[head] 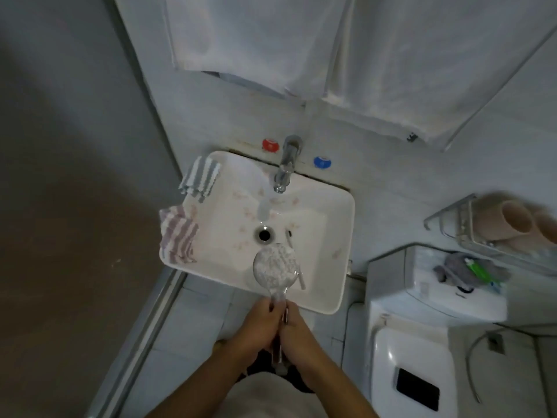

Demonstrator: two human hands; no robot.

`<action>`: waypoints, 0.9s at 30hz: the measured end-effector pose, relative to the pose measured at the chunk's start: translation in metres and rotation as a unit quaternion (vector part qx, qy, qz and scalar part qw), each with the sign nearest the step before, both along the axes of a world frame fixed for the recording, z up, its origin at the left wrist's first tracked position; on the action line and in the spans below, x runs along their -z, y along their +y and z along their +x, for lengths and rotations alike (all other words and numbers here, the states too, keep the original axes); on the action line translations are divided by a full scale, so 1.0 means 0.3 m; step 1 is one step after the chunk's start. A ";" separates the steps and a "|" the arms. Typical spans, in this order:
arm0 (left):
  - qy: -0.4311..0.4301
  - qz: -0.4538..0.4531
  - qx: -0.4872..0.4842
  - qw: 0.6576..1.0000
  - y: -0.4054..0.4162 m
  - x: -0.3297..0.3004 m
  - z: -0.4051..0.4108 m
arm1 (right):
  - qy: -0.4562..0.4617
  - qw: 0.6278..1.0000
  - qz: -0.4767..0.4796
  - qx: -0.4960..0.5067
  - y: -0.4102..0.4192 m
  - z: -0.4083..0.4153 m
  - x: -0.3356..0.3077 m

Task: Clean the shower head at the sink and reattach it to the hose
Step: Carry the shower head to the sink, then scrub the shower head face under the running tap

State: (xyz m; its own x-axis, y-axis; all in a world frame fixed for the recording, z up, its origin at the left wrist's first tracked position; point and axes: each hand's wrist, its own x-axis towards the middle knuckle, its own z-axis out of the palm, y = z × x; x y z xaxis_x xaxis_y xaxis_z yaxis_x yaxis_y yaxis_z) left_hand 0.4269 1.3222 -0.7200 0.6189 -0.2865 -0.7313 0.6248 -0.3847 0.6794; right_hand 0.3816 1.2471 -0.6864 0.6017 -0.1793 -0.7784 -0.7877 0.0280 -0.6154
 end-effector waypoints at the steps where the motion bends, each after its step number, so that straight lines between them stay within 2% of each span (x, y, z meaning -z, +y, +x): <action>1: -0.011 0.006 0.015 1.000 0.002 0.005 0.019 | 0.001 1.000 -0.005 -0.019 -0.013 0.020 0.000; 4: -0.010 0.002 0.008 1.000 0.015 0.013 0.087 | -0.003 0.993 -0.071 -0.091 -0.045 0.111 0.007; 6: -0.020 0.021 0.013 1.000 0.018 -0.003 0.147 | -0.020 0.985 -0.137 -0.106 -0.064 0.195 0.009; 9: -0.002 0.010 -0.016 1.000 0.006 -0.012 0.230 | -0.091 0.969 -0.220 -0.063 -0.123 0.335 -0.011; 13: 0.017 0.022 -0.052 0.998 -0.019 0.019 0.323 | -0.149 0.960 -0.231 0.044 -0.236 0.500 -0.043; 17: 0.018 0.053 -0.047 0.997 -0.039 0.054 0.397 | -0.152 0.973 -0.153 0.086 -0.325 0.684 -0.087; 21: 0.033 0.066 -0.031 0.997 -0.041 0.069 0.442 | -0.113 0.992 -0.016 0.045 -0.356 0.835 -0.131; 27: 0.009 0.095 0.024 0.995 -0.005 0.083 0.509 | -0.099 0.981 0.128 0.102 -0.323 0.938 -0.111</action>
